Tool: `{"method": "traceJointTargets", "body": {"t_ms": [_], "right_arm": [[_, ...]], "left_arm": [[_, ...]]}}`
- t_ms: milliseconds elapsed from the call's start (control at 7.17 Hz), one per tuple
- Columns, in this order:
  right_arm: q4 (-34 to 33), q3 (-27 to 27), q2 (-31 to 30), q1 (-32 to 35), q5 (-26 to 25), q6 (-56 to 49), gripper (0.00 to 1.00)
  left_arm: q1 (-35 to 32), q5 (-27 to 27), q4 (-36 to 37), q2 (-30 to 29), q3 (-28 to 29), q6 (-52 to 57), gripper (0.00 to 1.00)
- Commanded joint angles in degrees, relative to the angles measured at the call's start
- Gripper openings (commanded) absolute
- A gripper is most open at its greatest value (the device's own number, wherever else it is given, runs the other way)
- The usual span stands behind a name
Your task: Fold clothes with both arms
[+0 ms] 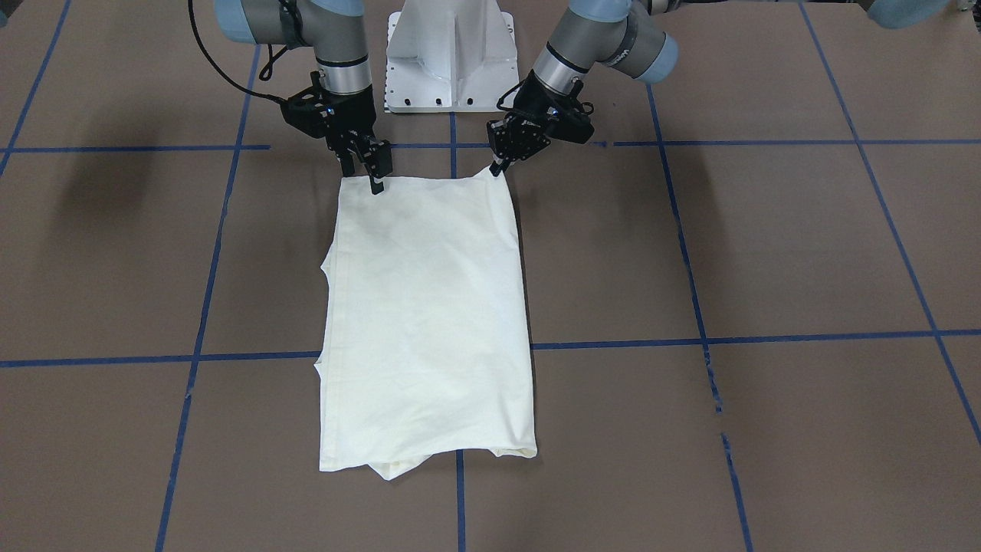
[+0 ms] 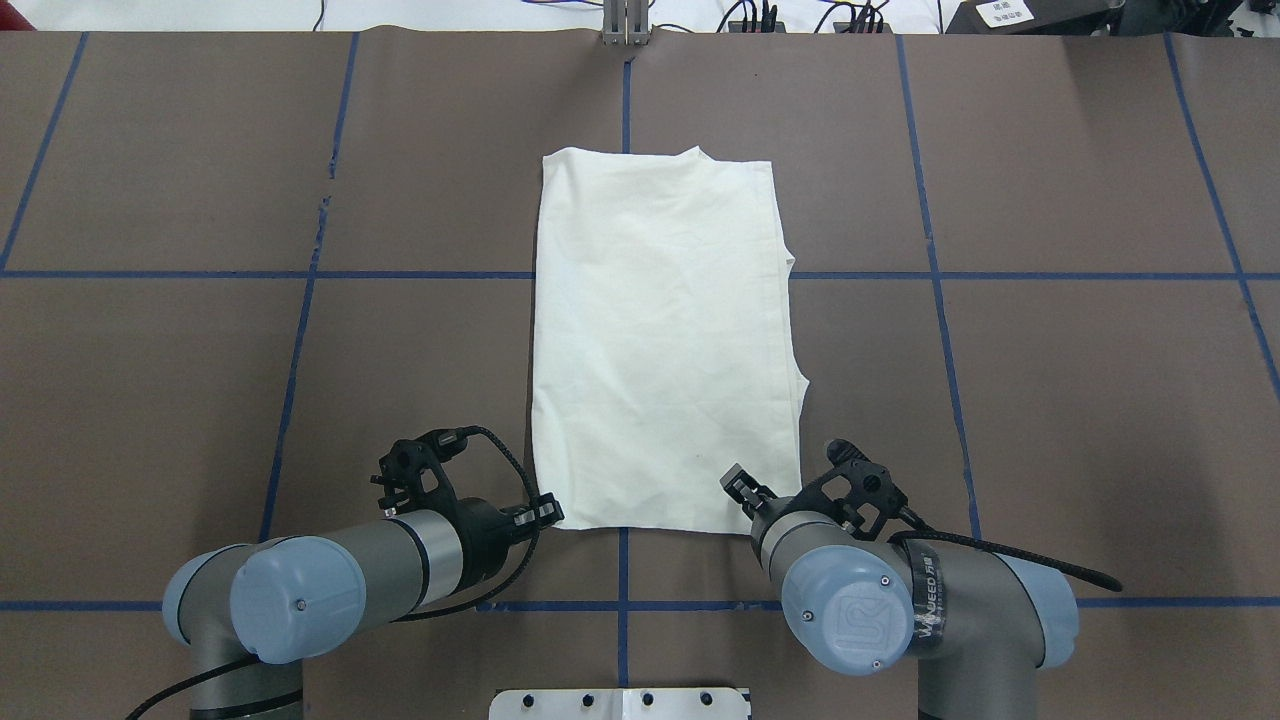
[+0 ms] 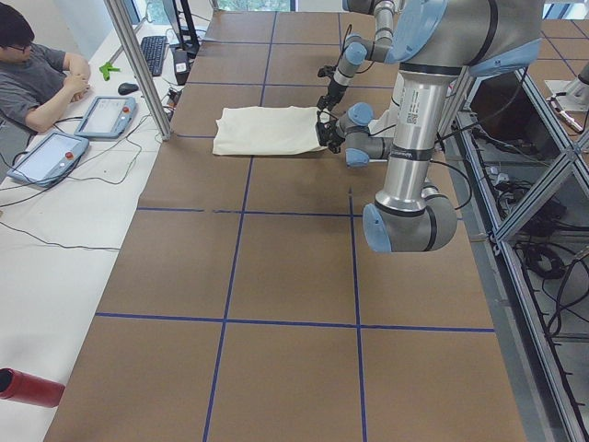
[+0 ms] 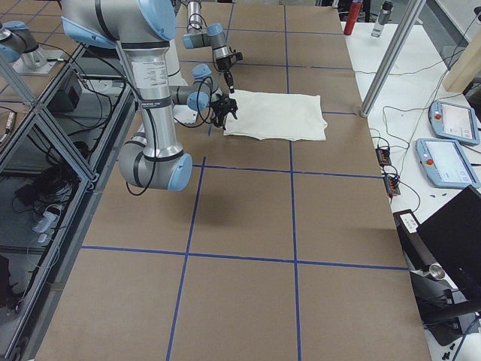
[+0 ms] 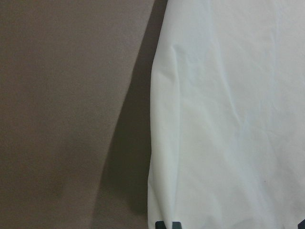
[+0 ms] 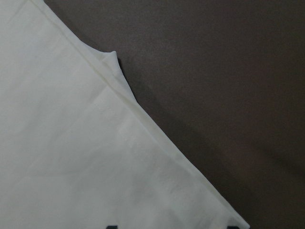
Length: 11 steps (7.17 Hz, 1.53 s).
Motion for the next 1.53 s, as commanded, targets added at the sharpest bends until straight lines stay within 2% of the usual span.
{"method": "traceJointTargets", "body": {"t_ms": [0,279,418,697,836,1115,1394], "right_arm": [[0.0,-2.0,1.6,0.0,0.0,0.0,0.81],[0.1,-2.1,1.7,0.1,-1.3,0.1,0.74],[0.3,-2.2,1.9,0.2,-1.7,0.1,0.66],[0.4,-2.2,3.0,1.0,-1.7,3.2,0.24],[0.4,-2.3,3.0,1.1,-1.7,3.2,0.24],[0.4,-2.6,3.0,1.1,-1.7,3.2,0.3],[0.5,-2.5,3.0,1.4,-1.8,4.4,0.1]], "left_arm": [[-0.1,0.0,0.0,0.1,-0.4,0.0,0.0],[-0.1,-0.1,0.0,0.1,-0.4,0.1,0.0],[-0.1,-0.1,0.0,0.1,-0.4,0.0,0.0],[-0.1,-0.1,0.0,0.1,-0.4,0.0,0.0],[-0.1,-0.1,0.0,0.1,-0.4,0.0,0.0],[0.0,-0.1,0.0,0.1,-0.6,0.0,0.0],[-0.1,-0.2,0.0,0.1,-1.1,0.1,0.0]]}}
